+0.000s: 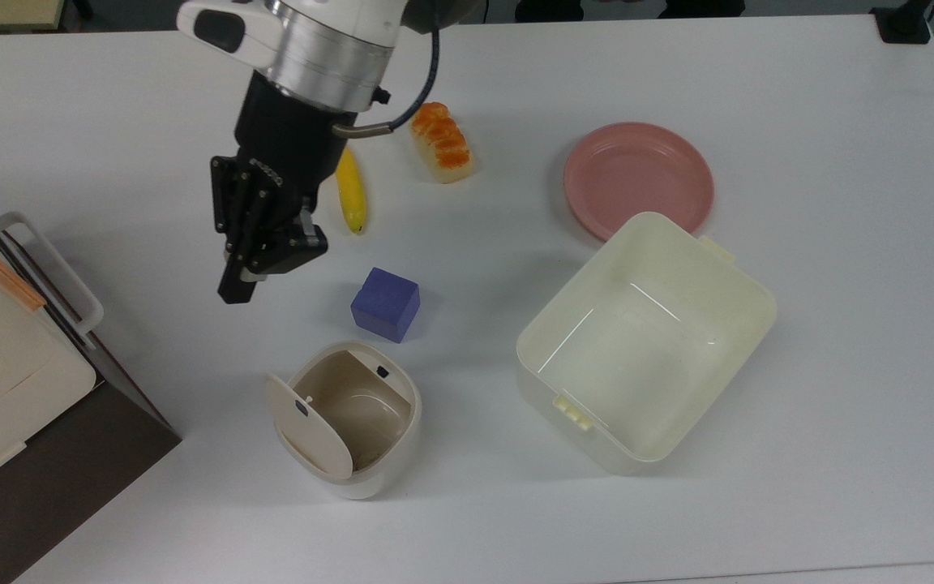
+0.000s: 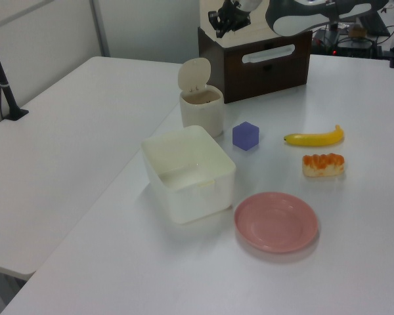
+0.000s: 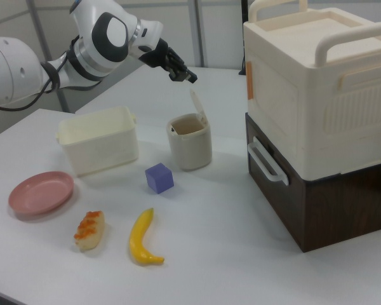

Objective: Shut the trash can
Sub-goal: 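Move the gripper down toward the open lid of the cream trash can, then push the raised lid over with the gripper to swing it shut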

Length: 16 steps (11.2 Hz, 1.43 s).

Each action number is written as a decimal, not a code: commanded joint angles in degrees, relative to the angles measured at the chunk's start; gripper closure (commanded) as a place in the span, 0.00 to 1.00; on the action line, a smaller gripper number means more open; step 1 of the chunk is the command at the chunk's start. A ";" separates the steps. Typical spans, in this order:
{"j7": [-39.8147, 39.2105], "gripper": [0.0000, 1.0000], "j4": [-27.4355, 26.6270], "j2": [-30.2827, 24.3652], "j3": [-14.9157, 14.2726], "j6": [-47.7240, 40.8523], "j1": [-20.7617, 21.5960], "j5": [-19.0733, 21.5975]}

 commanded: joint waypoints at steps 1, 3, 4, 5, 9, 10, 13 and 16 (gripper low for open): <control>5.30 0.94 1.49 1.59 -0.62 2.82 -0.32 -1.26; 7.33 0.93 1.83 3.96 -0.62 3.88 0.55 -1.34; 9.08 0.93 3.41 5.54 -0.71 4.23 0.99 -1.69; 9.71 0.93 5.77 7.64 -3.58 4.76 3.43 -1.78; 13.23 0.91 7.63 10.03 -8.18 6.35 6.27 -1.78; 13.23 0.91 8.95 12.56 -8.35 6.17 6.27 -1.78; 13.06 0.91 11.40 16.88 -9.85 5.56 7.49 -1.61; 12.79 0.91 12.12 17.77 -9.85 5.55 7.58 -1.52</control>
